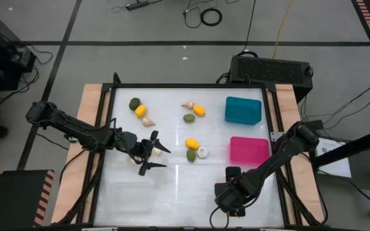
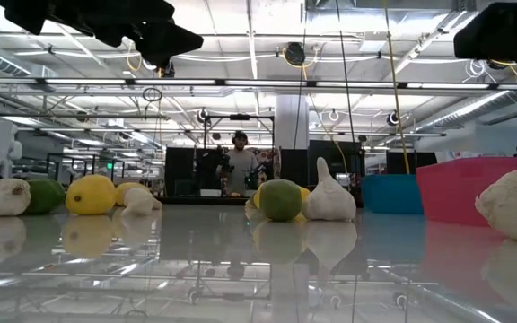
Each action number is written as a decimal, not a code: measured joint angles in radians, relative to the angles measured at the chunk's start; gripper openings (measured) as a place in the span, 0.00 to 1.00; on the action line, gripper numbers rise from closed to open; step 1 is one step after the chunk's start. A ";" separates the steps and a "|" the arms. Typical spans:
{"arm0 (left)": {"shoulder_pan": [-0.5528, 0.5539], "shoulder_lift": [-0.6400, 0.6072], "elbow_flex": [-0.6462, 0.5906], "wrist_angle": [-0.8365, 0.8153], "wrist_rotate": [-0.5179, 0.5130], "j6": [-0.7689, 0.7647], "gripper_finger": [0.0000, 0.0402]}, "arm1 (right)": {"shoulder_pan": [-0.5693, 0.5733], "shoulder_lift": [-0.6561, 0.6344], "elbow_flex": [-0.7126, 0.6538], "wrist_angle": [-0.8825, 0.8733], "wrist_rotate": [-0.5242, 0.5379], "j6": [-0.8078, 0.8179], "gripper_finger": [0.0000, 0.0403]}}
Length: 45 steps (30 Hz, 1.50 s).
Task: Sort produce into baskets
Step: Put the yellow lemon into the pink bin
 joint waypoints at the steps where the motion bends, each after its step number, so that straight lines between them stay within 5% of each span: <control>1: 0.000 0.000 0.000 0.000 0.000 0.000 0.71 | 0.000 0.005 -0.001 -0.004 0.001 -0.004 0.78; 29: 0.000 0.000 0.000 -0.043 -0.002 -0.005 0.71 | 0.000 0.137 -0.007 -0.025 0.009 -0.054 0.83; 45: 0.000 0.000 0.000 -0.045 -0.046 -0.026 0.71 | 0.009 0.137 -0.007 -0.012 0.001 0.015 0.60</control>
